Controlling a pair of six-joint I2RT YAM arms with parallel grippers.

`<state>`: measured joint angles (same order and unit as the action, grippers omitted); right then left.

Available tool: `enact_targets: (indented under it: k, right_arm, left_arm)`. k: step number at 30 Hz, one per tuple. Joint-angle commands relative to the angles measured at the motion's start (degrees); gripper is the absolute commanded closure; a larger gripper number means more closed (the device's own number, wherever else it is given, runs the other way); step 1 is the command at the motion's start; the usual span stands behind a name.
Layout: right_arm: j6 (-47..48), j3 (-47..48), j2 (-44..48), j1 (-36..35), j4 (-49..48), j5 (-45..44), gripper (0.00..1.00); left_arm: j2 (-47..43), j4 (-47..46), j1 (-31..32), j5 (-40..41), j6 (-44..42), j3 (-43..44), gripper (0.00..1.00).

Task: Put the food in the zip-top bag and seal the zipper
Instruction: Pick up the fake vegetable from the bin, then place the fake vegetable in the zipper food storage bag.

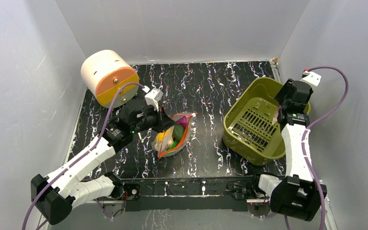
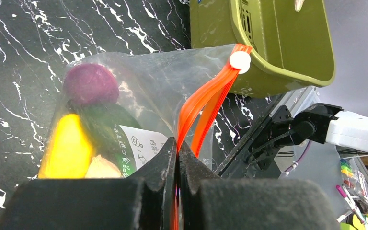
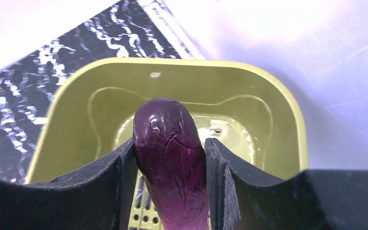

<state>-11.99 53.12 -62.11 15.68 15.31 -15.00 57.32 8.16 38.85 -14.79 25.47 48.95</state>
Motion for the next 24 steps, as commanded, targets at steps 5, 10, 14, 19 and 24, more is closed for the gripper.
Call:
enact_targets:
  k: [5,10,14,19,24]
  right_arm:
    - [-1.12,4.40,9.30,-6.75,0.94,6.33,0.70]
    - [-1.39,4.35,12.76,-12.26,0.95,10.69,0.70]
    - [-4.45,3.63,14.42,-15.26,-0.09,20.00,0.70]
    - [-4.22,2.10,16.25,-18.70,-2.56,29.89,0.70]
    - [-2.45,3.05,17.91,-20.85,-5.95,36.84,0.70]
  left_arm:
    - [2.12,0.02,0.26,-3.05,3.30,3.93,1.00]
    - [1.54,1.20,0.26,-1.84,5.44,3.25,1.00]
    - [0.80,0.50,0.26,-2.68,6.27,2.48,1.00]
    - [0.73,-1.54,0.26,-7.50,6.01,2.62,1.00]
    - [1.09,-1.74,0.26,-10.21,5.88,3.93,1.00]
